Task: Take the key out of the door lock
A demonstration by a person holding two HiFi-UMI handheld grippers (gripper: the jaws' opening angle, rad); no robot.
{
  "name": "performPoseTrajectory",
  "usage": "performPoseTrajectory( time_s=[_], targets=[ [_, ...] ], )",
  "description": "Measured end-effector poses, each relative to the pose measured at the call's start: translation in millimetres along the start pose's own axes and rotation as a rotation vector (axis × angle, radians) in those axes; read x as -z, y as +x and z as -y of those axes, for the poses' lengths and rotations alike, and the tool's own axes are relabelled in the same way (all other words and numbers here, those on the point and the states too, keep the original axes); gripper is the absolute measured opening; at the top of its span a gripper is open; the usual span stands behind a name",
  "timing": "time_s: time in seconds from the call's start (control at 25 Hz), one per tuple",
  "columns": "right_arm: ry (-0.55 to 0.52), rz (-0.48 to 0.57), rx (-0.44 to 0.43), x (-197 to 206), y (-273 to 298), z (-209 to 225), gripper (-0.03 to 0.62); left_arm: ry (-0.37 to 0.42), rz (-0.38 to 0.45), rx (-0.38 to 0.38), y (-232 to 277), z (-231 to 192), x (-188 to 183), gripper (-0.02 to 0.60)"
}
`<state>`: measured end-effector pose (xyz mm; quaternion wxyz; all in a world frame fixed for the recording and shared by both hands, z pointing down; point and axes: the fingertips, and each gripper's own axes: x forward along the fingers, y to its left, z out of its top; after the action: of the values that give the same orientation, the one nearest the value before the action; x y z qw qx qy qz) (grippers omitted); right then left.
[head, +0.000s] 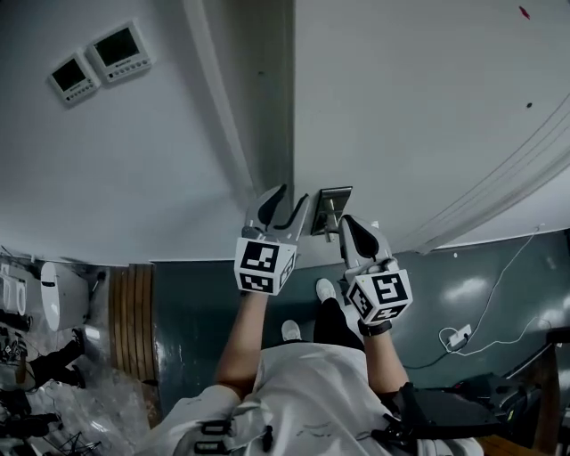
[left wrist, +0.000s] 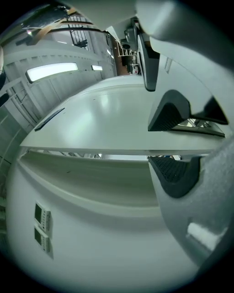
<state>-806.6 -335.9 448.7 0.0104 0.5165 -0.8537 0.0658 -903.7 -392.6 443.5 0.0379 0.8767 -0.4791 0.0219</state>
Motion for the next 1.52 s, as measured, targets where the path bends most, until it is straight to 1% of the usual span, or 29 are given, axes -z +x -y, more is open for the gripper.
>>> performPoseTrajectory(
  time_s=[0.08,0.24,0.28,0.32,0.48,0.64,0.76,0.88,1.04,1.08,1.12,1.16,1.24,1.32,1.52],
  targets=[
    [0.019,-0.026,0.010,12.7,-2.7,7.9,0.006,-0.013,0.014,0.006,5.4,-2.3,3.8,0.183],
    [0.055,-0.076,0.017,39.8,-5.4,20.0,0.006,-0.004,0.030,0.010,18.2,-5.9,7.4,0.178],
    [0.066,-0.090,0.016,47.6,-6.6,20.9,0.006,-0.003,0.030,0.010,19.7,-6.9,8.5,0.158],
    [0.079,-0.103,0.016,55.3,-8.4,21.4,0.006,-0.002,0.032,0.010,20.2,-7.7,9.6,0.115],
    [0.151,-0.159,0.007,85.0,-15.4,24.6,0.006,0.002,0.044,0.020,18.5,-7.8,9.8,0.103],
    [0.271,-0.215,0.000,119.0,-22.6,32.5,0.006,0.012,0.051,0.014,18.6,-8.2,8.9,0.098],
    [0.373,-0.263,-0.011,151.7,-26.2,37.0,0.006,0.010,0.057,0.016,18.3,-8.4,8.4,0.097],
    [0.551,-0.296,-0.055,187.1,-25.7,35.0,0.006,-0.001,0.072,0.025,16.6,-8.5,6.5,0.095],
    [0.747,-0.256,-0.098,220.3,-17.5,37.0,0.009,-0.002,0.085,0.033,15.8,-8.9,7.1,0.094],
    [0.796,-0.240,-0.117,224.8,-13.4,37.2,0.210,-0.002,0.085,0.034,16.0,-9.0,7.5,0.094],
    [0.842,-0.222,-0.131,227.2,-8.8,38.2,0.366,-0.002,0.084,0.034,16.2,-8.9,8.0,0.094],
    [0.881,-0.194,-0.138,226.9,-4.0,40.8,0.367,-0.003,0.085,0.034,16.4,-8.8,8.2,0.094],
    [0.939,-0.119,-0.154,218.4,7.2,46.6,0.319,-0.005,0.087,0.033,16.6,-8.5,8.1,0.095],
    [1.000,-0.072,-0.166,214.9,17.4,51.5,0.295,-0.004,0.088,0.031,16.0,-8.0,7.1,0.095],
    [1.135,-0.074,-0.157,229.2,37.1,52.6,0.236,-0.002,0.083,0.028,13.5,-7.8,5.1,0.095]
  ],
)
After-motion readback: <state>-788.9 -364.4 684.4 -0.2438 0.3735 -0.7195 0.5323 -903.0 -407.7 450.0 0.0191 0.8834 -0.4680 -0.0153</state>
